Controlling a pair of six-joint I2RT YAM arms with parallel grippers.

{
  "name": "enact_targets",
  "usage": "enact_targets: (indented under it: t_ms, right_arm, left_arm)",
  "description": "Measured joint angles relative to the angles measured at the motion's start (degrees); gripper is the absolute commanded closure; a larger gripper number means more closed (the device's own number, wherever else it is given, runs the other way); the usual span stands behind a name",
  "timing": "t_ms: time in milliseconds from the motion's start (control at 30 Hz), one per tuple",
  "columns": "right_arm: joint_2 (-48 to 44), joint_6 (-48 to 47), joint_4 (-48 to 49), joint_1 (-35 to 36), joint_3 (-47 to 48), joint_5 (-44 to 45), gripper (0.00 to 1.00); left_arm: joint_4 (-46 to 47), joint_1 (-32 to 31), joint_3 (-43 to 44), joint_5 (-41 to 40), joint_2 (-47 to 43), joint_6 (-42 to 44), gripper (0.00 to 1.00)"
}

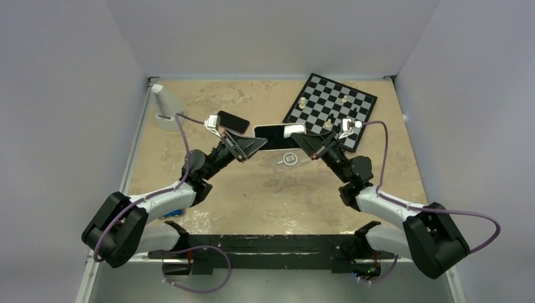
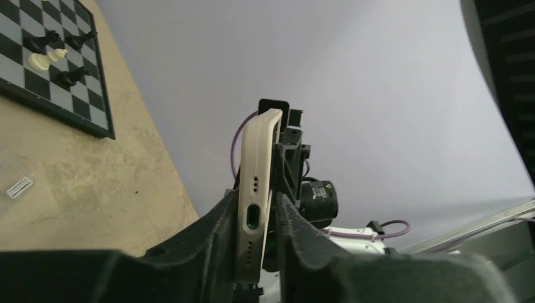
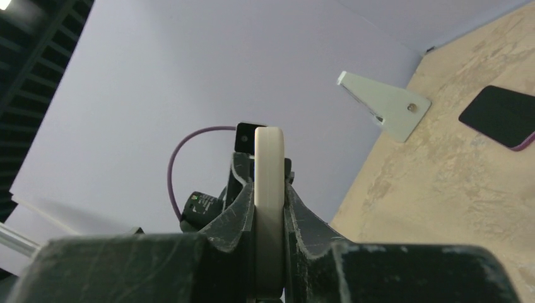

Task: Take the phone out of the phone case
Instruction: Remove the phone case from the phone.

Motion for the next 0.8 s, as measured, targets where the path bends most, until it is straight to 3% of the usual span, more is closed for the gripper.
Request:
enact_targets:
  t_ms: [67,167,367,433,500,600,700,800]
  right_arm:
    - [-0.31,-1.31,-1.01,0.04,0.00,-0.04,1.00]
    - [-2.23,-5.18,-7.08,0.00,0.00,0.28,1.00]
    - [-10.67,-14.43,-26.18,-2.34,0.74,0.85,1.00]
    - [-12.46,-19.39,-34.93,-4.33,2.95,0.55,1.00]
    - [-12.68,-24.81,-43.21,-6.54,6.25,-0.63,1.00]
    - [-11.34,-32.50,-52.63,-10.69,11.06,-6.45,1.00]
    - [-8.59,-37.57,-57.64,-13.94,14.56,-14.32,1.00]
    - [-5.92,-41.64,-61.57,-14.97,17.20,-21.27,1.00]
  left_arm:
    - [-1.27,-0.17,-0.44,0.09,-0.35,0.87,0.27]
    - [-9.38,-0.98,-2.54,0.61,-4.35,4.46,0.01]
    - [-50.66,-0.90,2.93,-8.57,-23.98,20.74,0.00]
    - [-60.24,-0.44,7.50,-12.20,-26.56,26.77,0.00]
    - [-66.62,0.74,11.89,-12.15,-26.80,33.70,0.08]
    - [-71.78,2.38,17.81,-4.20,-22.64,42.32,0.30]
    - [-73.05,2.60,22.29,7.23,-14.97,48.04,0.33]
    - [-73.44,2.58,22.95,17.88,-8.72,51.65,0.30]
